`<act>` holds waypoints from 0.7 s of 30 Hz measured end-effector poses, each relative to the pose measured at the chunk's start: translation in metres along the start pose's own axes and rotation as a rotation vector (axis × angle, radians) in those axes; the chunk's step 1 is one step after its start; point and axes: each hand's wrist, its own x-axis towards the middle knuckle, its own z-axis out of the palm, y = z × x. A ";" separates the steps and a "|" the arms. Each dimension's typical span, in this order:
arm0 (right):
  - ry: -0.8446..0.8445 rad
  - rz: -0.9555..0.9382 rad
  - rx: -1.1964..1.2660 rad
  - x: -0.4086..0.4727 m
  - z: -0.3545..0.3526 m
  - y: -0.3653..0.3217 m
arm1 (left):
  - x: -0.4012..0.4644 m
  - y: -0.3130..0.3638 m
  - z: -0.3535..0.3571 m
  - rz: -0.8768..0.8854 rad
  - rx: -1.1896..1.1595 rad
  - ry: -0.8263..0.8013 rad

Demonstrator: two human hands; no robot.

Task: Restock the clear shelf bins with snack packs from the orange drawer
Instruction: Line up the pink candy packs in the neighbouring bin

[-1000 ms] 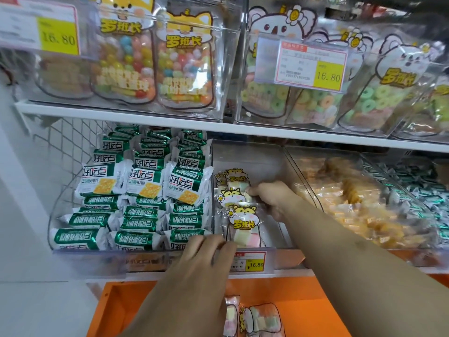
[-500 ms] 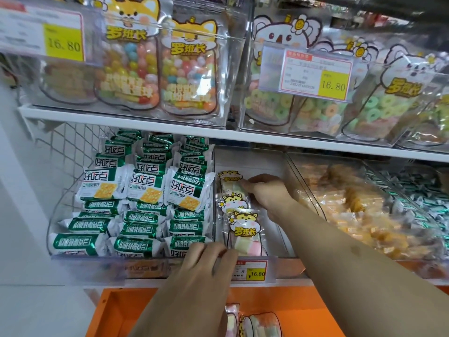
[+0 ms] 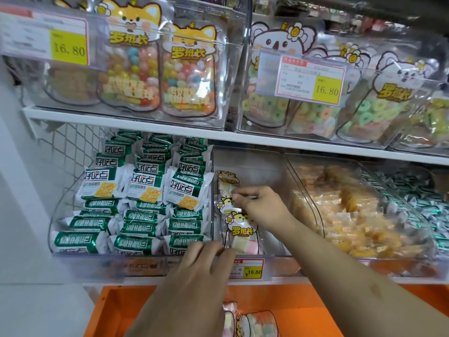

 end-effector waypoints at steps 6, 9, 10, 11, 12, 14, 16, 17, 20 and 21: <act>-0.045 -0.010 -0.150 -0.016 -0.004 -0.005 | -0.002 -0.001 0.002 0.001 0.020 -0.019; -0.107 -0.011 -0.171 -0.024 -0.011 -0.006 | -0.002 -0.001 0.002 0.004 0.018 -0.019; -0.141 -0.006 -0.132 -0.027 -0.012 -0.007 | -0.003 0.000 0.001 -0.003 0.014 -0.020; -0.177 -0.007 -0.084 -0.028 -0.012 -0.006 | -0.003 0.000 0.001 -0.010 0.010 -0.021; -0.203 -0.014 -0.050 -0.028 -0.011 -0.005 | -0.003 0.001 0.001 -0.016 0.014 -0.022; -0.237 -0.035 -0.062 -0.026 -0.010 -0.007 | -0.003 0.001 0.002 -0.018 0.021 -0.020; -0.270 -0.030 -0.076 -0.020 -0.008 -0.008 | -0.002 0.001 0.003 -0.017 0.021 -0.018; -0.280 -0.016 -0.060 -0.017 -0.008 -0.009 | -0.002 0.001 0.003 -0.018 0.019 -0.016; -0.326 0.001 -0.036 -0.009 -0.006 -0.013 | -0.001 0.002 0.002 -0.019 0.027 -0.013; -0.329 0.000 -0.033 -0.009 -0.005 -0.014 | -0.001 0.002 0.002 -0.020 0.027 -0.013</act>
